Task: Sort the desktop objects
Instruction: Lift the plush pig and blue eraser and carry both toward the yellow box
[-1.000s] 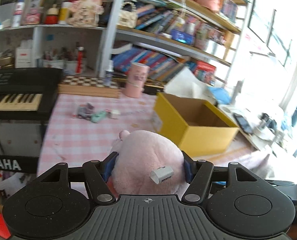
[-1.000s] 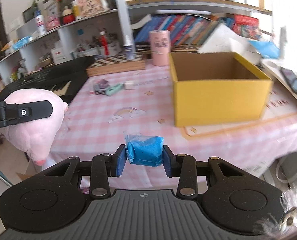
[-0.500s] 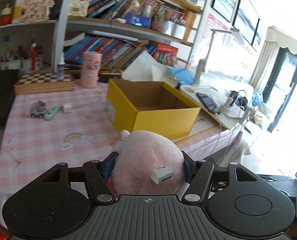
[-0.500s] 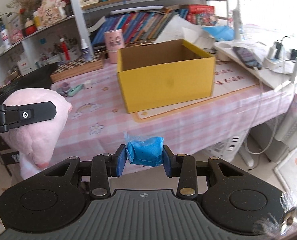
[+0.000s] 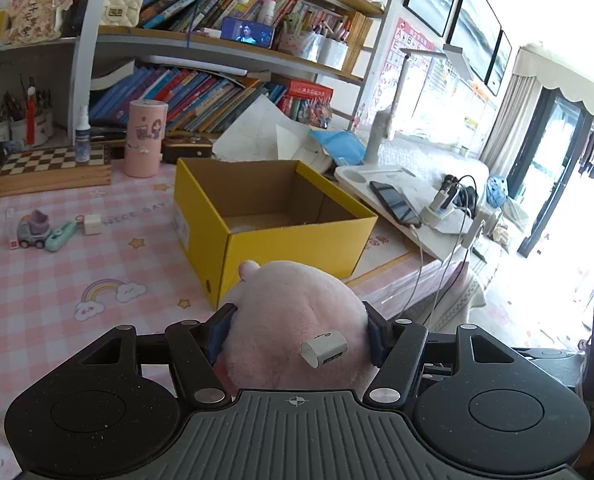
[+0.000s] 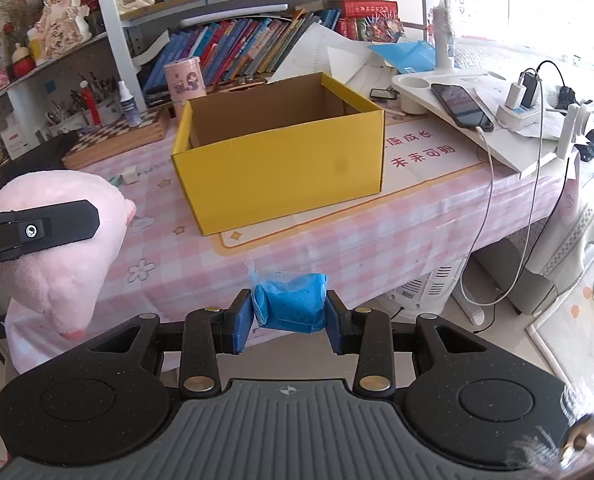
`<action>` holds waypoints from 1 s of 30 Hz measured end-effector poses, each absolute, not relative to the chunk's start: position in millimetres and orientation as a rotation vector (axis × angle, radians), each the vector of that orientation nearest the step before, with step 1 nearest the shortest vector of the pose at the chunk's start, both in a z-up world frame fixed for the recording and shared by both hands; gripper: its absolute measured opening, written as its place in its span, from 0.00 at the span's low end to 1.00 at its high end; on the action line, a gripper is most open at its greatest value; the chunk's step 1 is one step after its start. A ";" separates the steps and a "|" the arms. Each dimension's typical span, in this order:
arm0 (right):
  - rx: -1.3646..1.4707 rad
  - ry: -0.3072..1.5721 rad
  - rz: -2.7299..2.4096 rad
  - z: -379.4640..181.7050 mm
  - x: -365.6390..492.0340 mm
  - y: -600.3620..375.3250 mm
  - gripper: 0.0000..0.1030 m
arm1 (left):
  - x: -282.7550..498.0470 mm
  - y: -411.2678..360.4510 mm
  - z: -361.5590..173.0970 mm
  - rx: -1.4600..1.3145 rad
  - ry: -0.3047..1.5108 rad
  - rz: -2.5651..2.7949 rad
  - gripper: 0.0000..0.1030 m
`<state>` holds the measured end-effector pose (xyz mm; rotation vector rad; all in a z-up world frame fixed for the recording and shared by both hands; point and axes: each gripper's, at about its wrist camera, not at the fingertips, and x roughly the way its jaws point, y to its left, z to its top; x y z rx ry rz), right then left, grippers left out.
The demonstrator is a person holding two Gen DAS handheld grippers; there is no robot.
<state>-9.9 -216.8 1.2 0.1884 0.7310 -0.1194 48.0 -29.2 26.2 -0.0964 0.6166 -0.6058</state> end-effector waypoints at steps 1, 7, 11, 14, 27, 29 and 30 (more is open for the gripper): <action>0.186 0.732 -0.121 1.5 -6.9 -220.1 0.34 | 50.8 -32.0 26.7 -0.099 0.613 -0.606 0.62; 0.181 0.728 -0.125 6.1 12.4 -240.0 0.33 | 72.5 -49.8 33.8 -0.111 0.579 -0.604 0.62; 0.178 0.723 -0.120 8.6 28.8 -255.7 0.33 | 91.2 -62.4 39.8 -0.127 0.552 -0.593 0.62; 0.169 0.718 -0.101 11.7 42.1 -266.1 0.33 | 104.3 -72.3 45.5 -0.135 0.522 -0.583 0.62; 0.088 0.591 0.033 42.2 110.8 -299.4 0.33 | 184.3 -122.6 54.4 -0.065 0.457 -0.473 0.62; 0.078 0.572 0.046 45.4 123.5 -305.4 0.33 | 195.0 -130.5 54.1 -0.040 0.445 -0.457 0.62; 0.074 0.568 0.054 46.1 129.9 -308.1 0.33 | 199.4 -134.7 53.2 -0.033 0.442 -0.451 0.62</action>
